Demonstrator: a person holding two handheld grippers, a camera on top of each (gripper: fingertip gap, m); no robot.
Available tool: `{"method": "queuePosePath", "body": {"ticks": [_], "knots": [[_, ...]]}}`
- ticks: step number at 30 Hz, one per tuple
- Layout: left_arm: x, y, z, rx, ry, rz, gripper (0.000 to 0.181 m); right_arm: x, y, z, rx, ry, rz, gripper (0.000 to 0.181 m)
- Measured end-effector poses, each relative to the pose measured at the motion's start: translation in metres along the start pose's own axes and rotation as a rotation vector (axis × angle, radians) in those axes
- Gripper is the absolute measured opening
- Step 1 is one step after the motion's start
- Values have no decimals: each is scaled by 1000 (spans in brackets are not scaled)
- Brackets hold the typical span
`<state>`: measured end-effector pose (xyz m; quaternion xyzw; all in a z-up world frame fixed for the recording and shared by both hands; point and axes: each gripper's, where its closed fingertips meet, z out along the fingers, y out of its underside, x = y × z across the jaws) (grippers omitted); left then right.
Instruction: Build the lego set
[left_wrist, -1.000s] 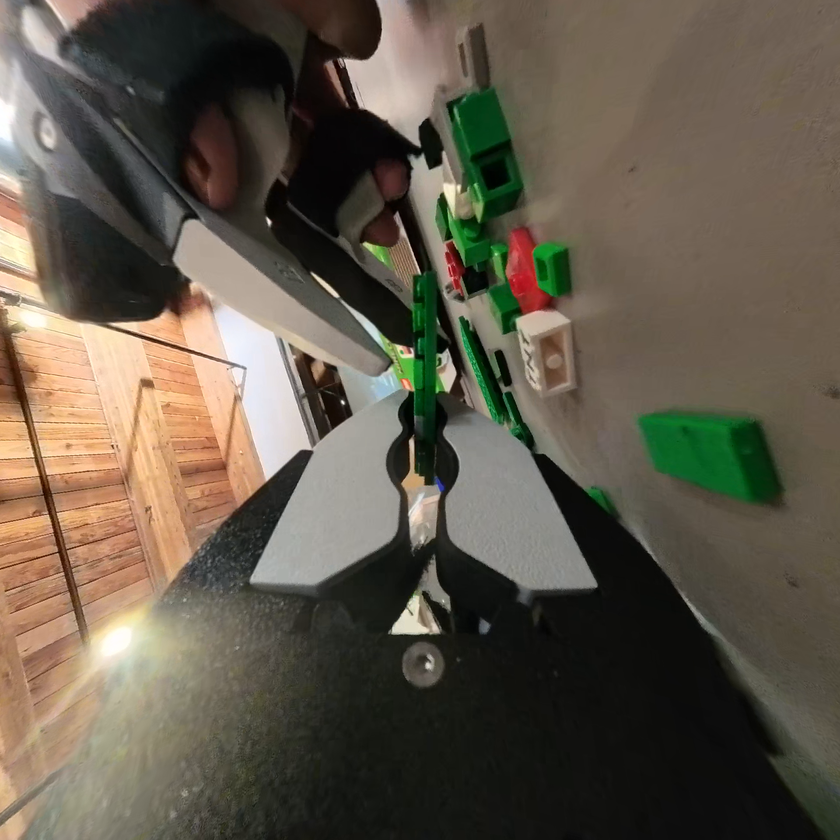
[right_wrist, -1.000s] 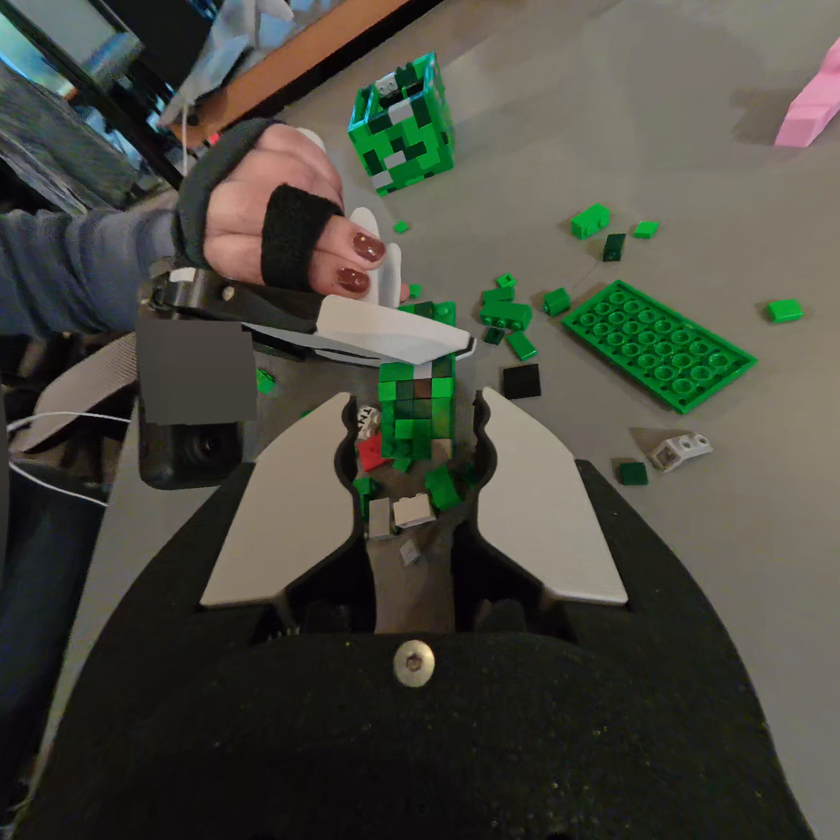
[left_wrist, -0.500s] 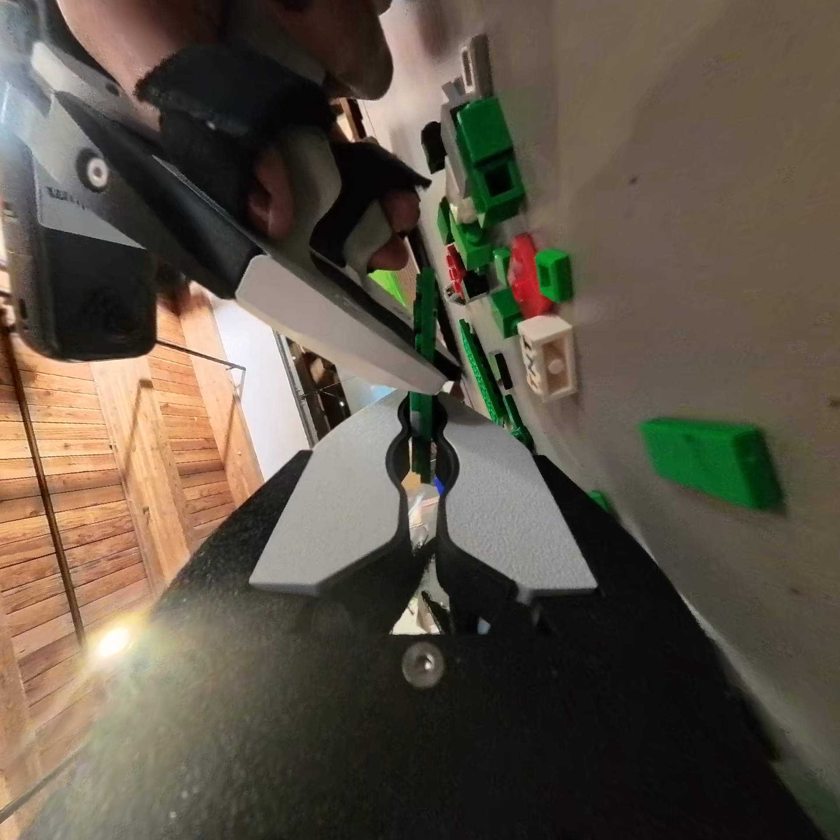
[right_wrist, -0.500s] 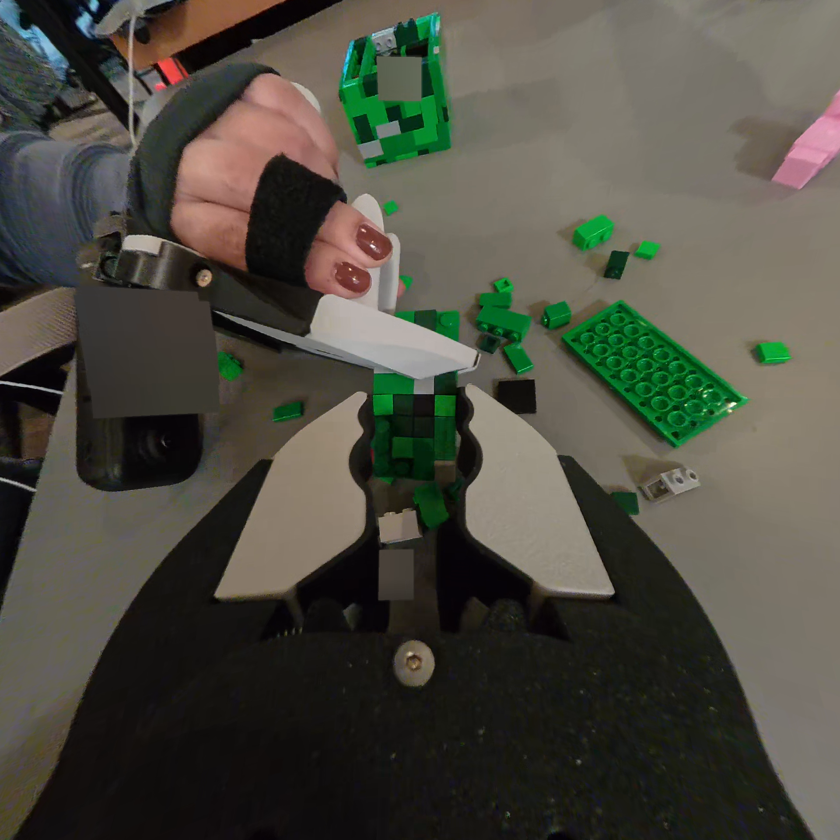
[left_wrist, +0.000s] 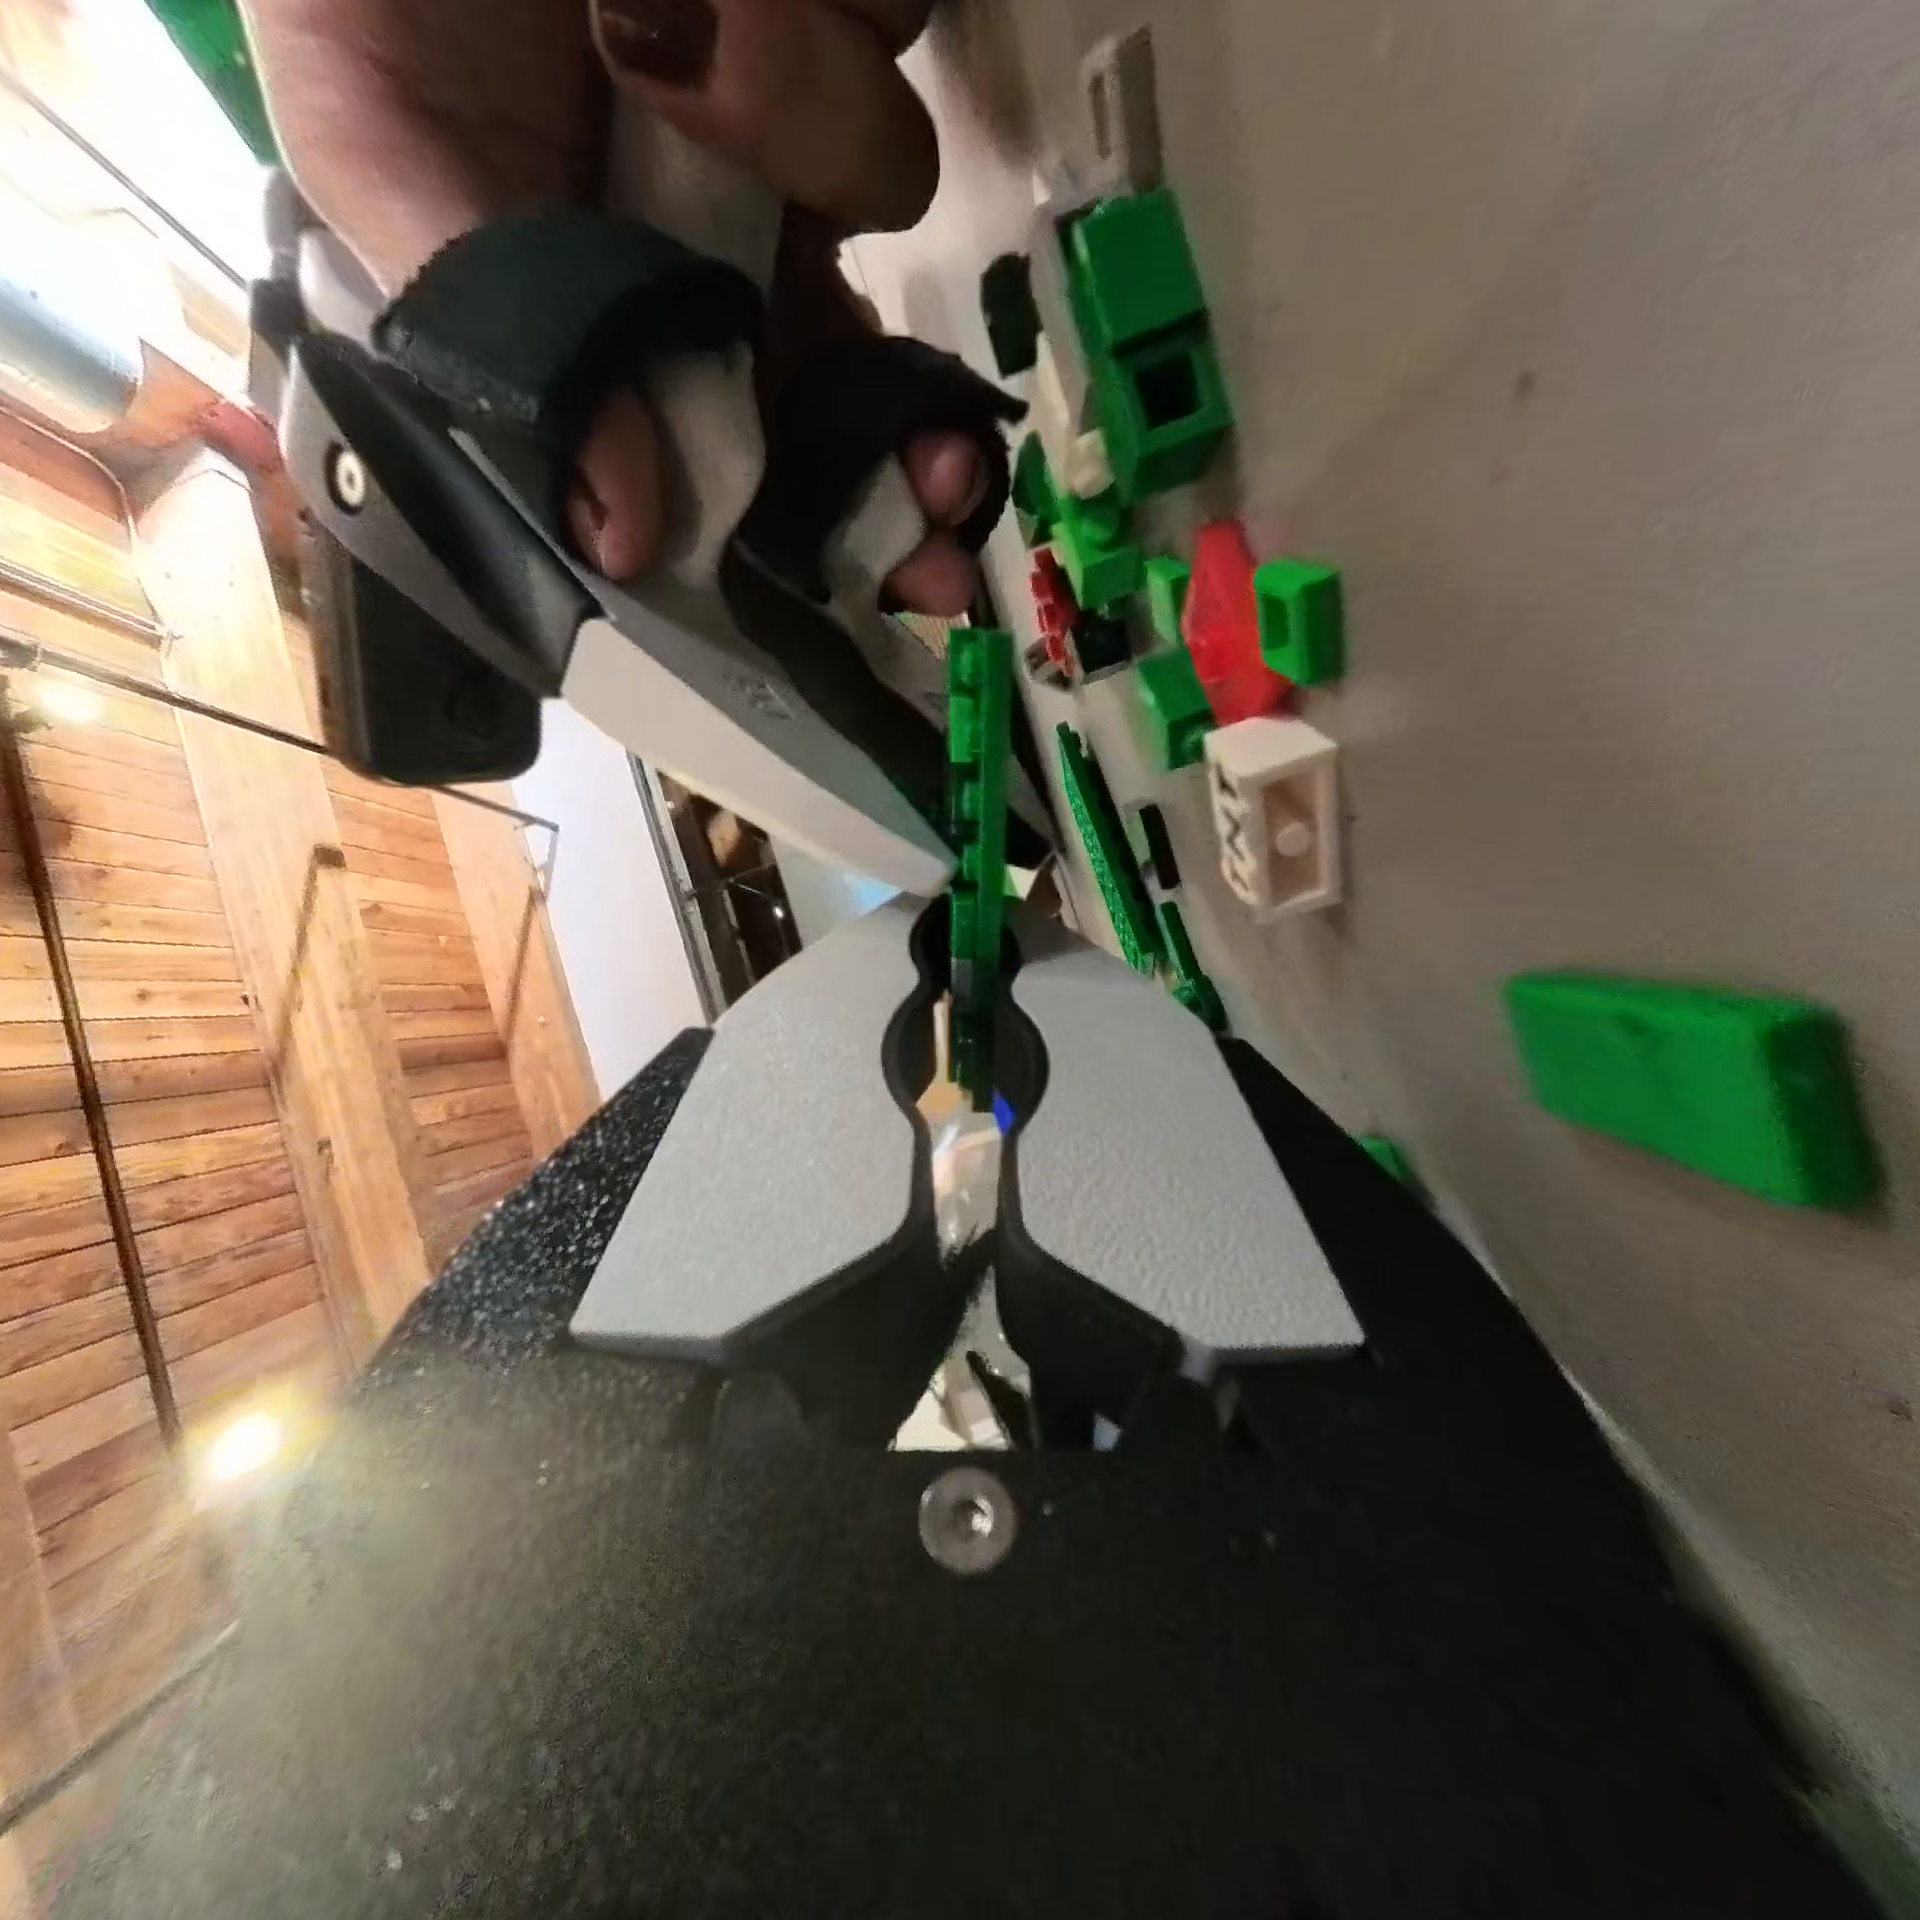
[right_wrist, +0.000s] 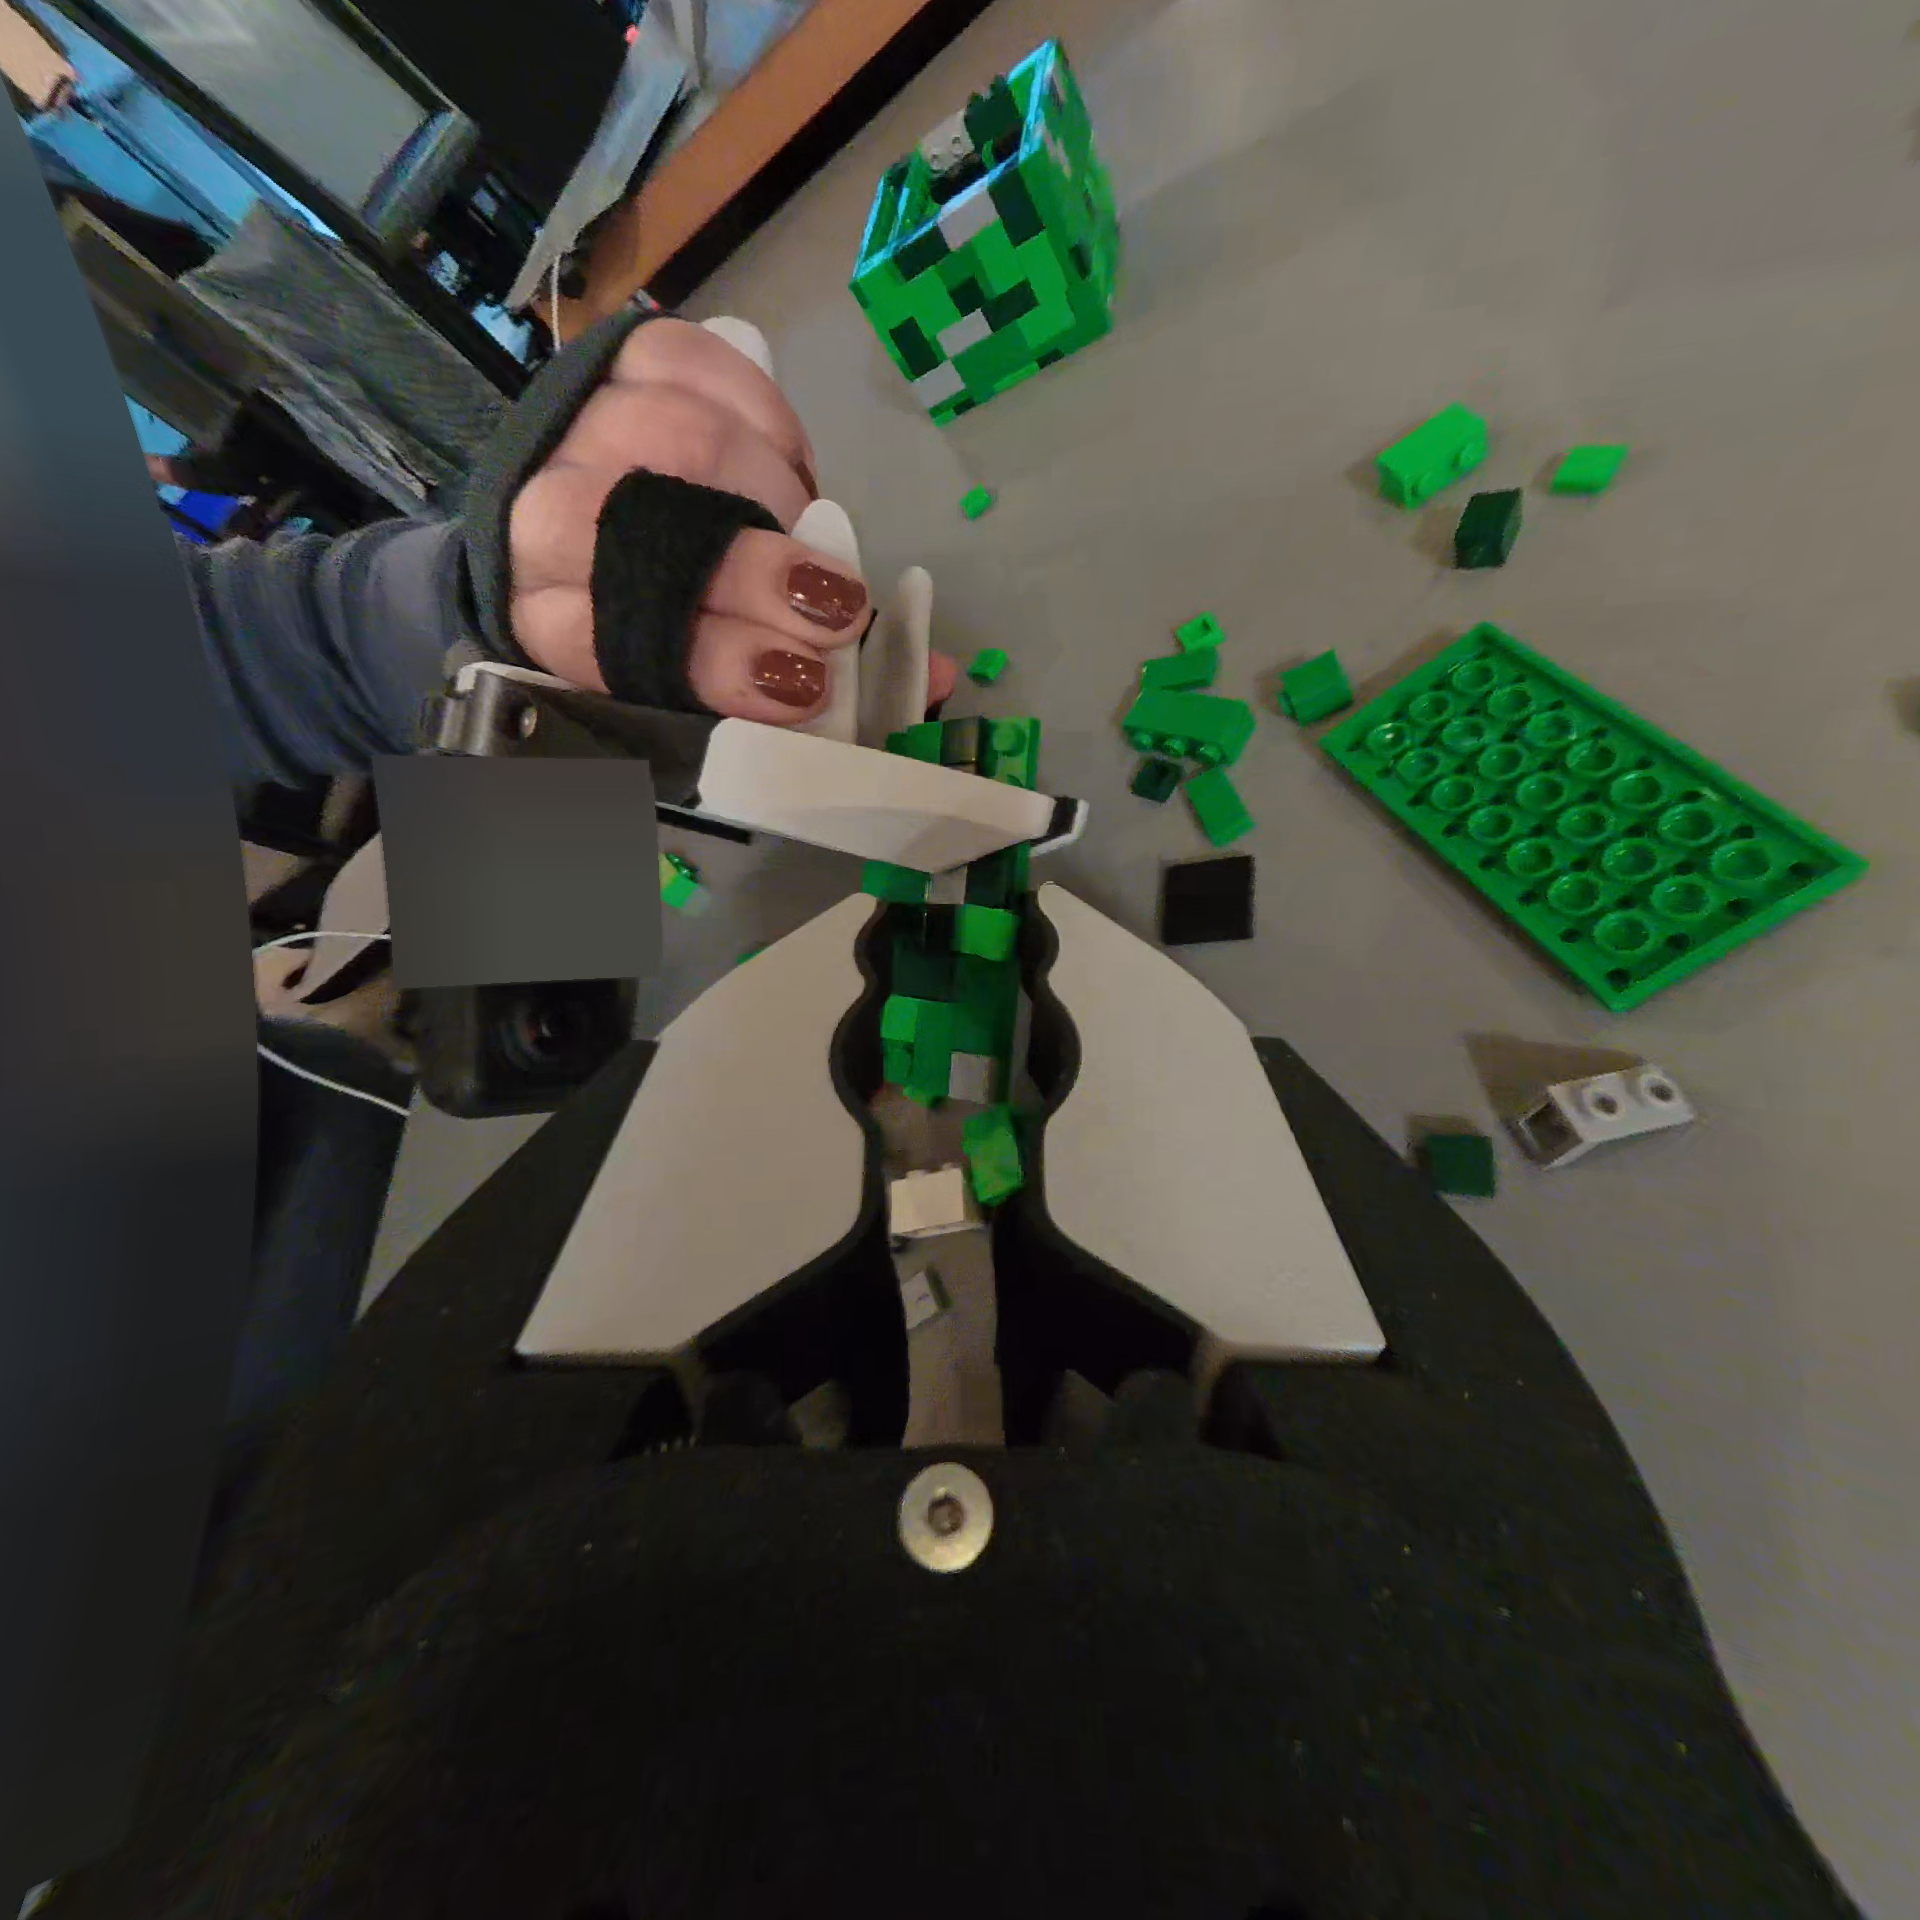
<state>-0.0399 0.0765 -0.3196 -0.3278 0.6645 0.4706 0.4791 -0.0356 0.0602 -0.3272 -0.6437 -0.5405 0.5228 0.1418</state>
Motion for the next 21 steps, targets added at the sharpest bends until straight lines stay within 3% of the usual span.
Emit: {"method": "queuePosePath", "body": {"ticks": [9,15,17,21], "knots": [[-2,4,0,-25,-21,-6,5,6,7,-6,-13,152,-133,42],[5,9,3,-49,42,-87,5,2,3,0,3,189,-187,43],[8,9,4,-61,76,-110,5,6,2,8,-14,259,-220,47],[7,5,2,-48,81,-120,6,14,6,13,-84,369,-319,37]]}}
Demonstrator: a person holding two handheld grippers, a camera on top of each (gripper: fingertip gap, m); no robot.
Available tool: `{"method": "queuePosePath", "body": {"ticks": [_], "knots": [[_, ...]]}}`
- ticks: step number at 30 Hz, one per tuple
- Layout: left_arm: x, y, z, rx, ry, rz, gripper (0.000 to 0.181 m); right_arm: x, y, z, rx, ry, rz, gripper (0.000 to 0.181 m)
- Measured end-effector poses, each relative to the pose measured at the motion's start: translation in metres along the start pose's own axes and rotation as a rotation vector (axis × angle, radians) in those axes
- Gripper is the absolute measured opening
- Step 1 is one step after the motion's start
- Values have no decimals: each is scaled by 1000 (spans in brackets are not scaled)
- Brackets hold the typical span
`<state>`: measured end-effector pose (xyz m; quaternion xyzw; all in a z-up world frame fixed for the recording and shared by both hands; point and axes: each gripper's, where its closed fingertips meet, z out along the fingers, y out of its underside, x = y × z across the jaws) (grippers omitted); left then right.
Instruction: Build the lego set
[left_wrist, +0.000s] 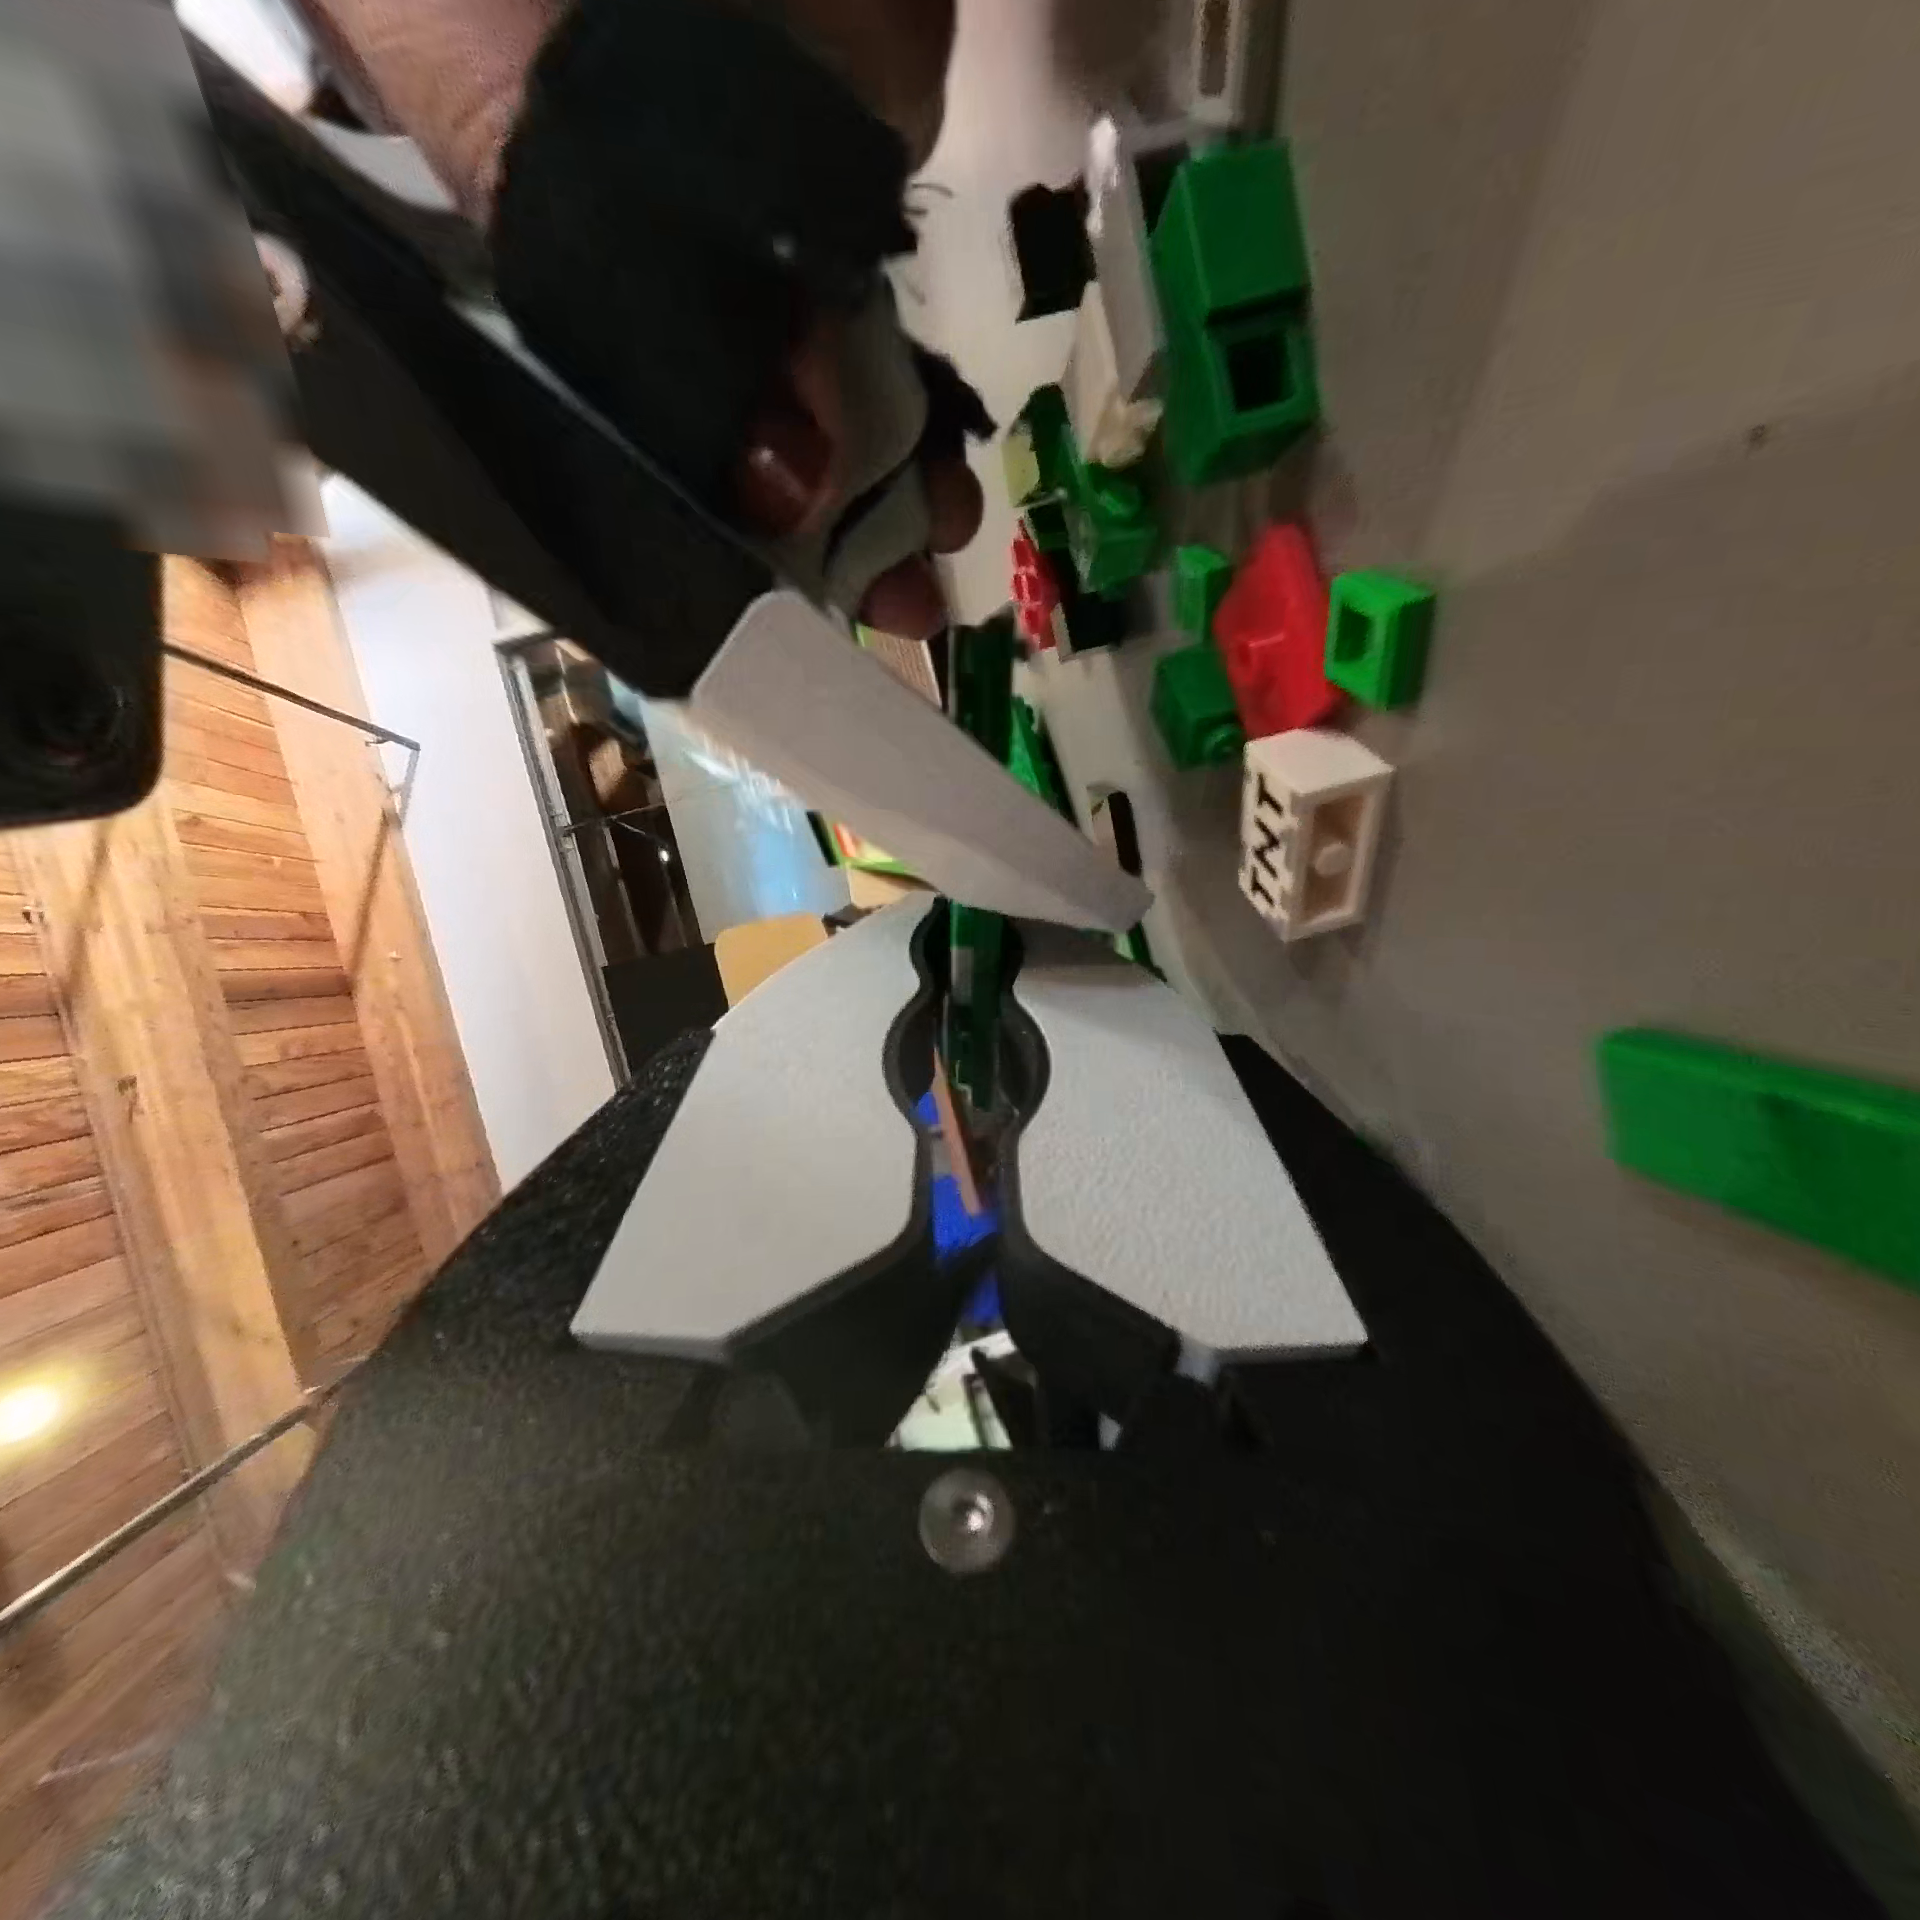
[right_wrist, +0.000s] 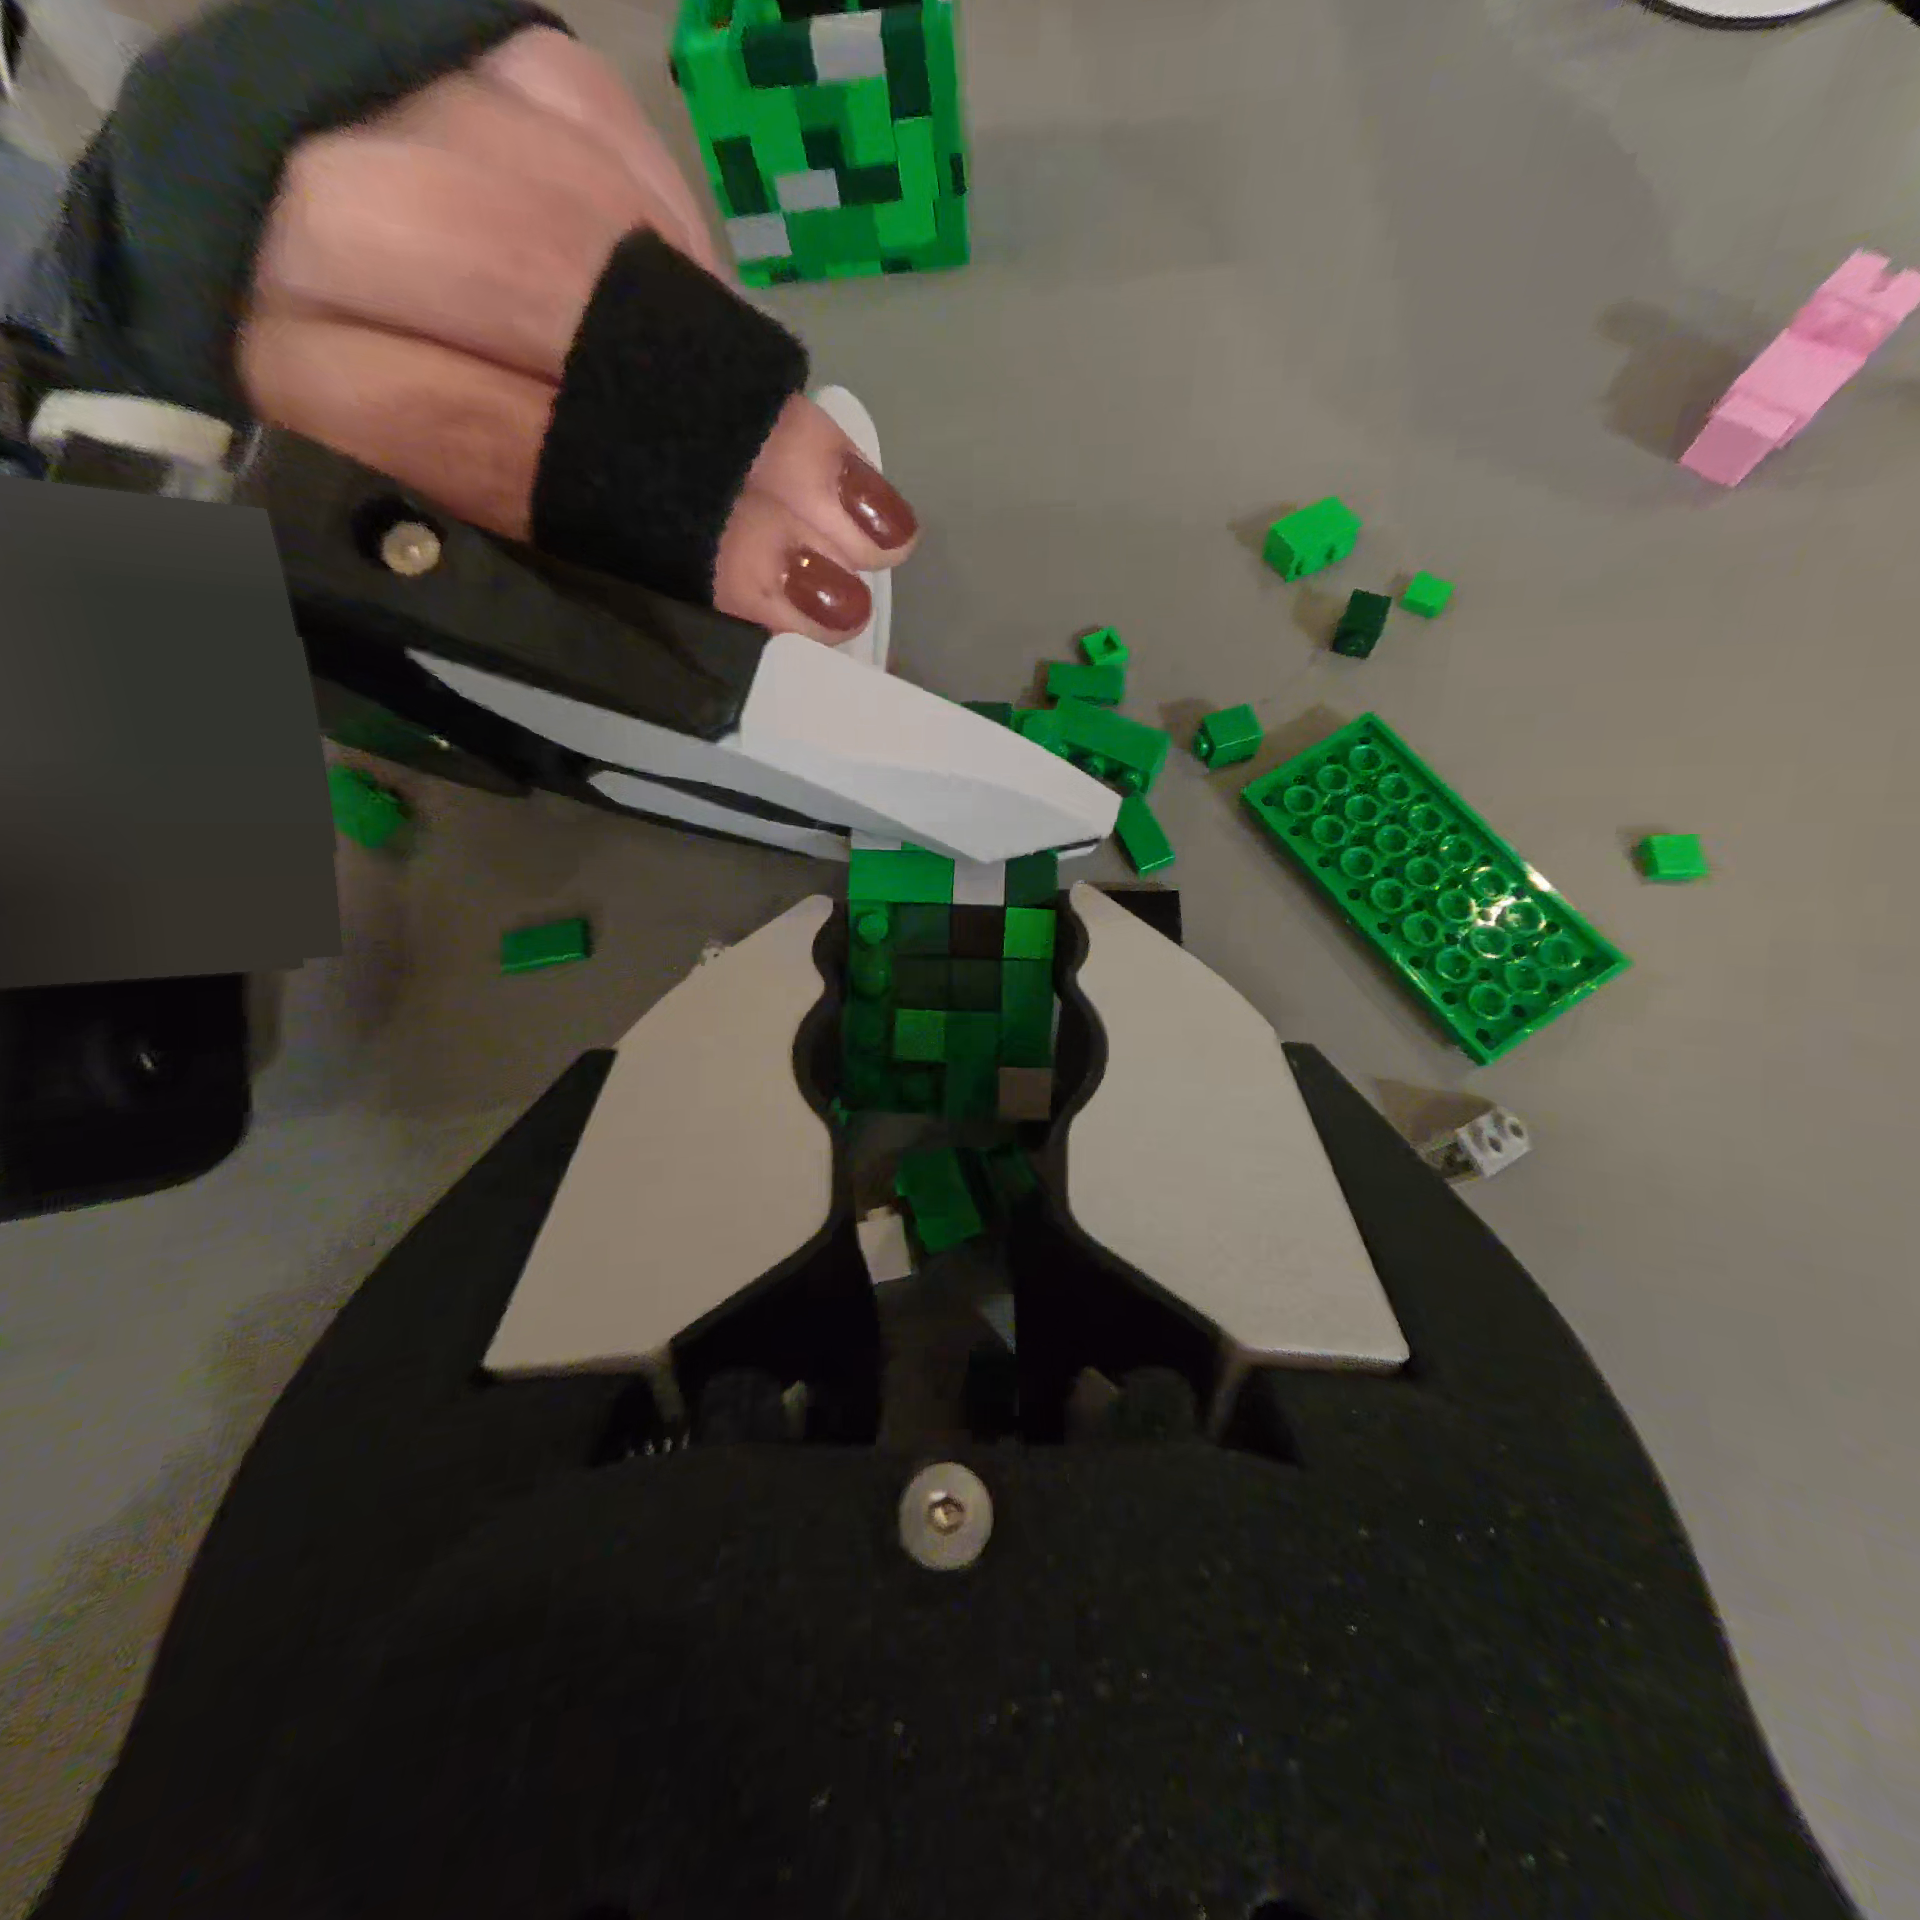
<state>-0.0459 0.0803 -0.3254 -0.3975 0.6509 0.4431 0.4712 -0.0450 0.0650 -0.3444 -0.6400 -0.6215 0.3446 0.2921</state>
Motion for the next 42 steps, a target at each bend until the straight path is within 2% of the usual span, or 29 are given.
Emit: {"method": "queuePosePath", "body": {"ticks": [1,4,5,8,9,11,18,23,27,34,40,42], "knots": [[-3,-2,-1,25,-18,-29,9,-1,1,-2,0,-9,-12,37],[-17,2,-1,39,-96,-110,46,-6,5,-9,6,-77,-22,36],[-15,1,-1,66,-79,-150,46,-9,5,-13,21,-108,-32,36],[-13,-28,-21,318,-48,-208,24,-18,5,-23,58,-191,-68,36],[-17,-31,-25,341,-68,-206,11,-19,6,-24,59,-206,-75,36],[-13,-33,-25,332,-33,-174,6,-21,5,-27,69,-224,-78,36],[-14,-33,-23,303,-68,-67,6,-26,0,-22,77,-257,-37,47],[-15,-36,-24,286,-112,59,5,-24,2,-20,61,-229,-67,38],[-9,-41,-24,289,-120,153,5,-26,12,-17,-8,-244,-84,36],[-11,-45,-24,290,-137,175,6,-30,12,-22,-22,-330,-10,36],[-12,-46,-24,292,-144,186,6,-34,8,-28,12,-461,133,36],[-12,-44,-22,274,-136,184,6,-32,7,-26,12,-429,119,39]]}}
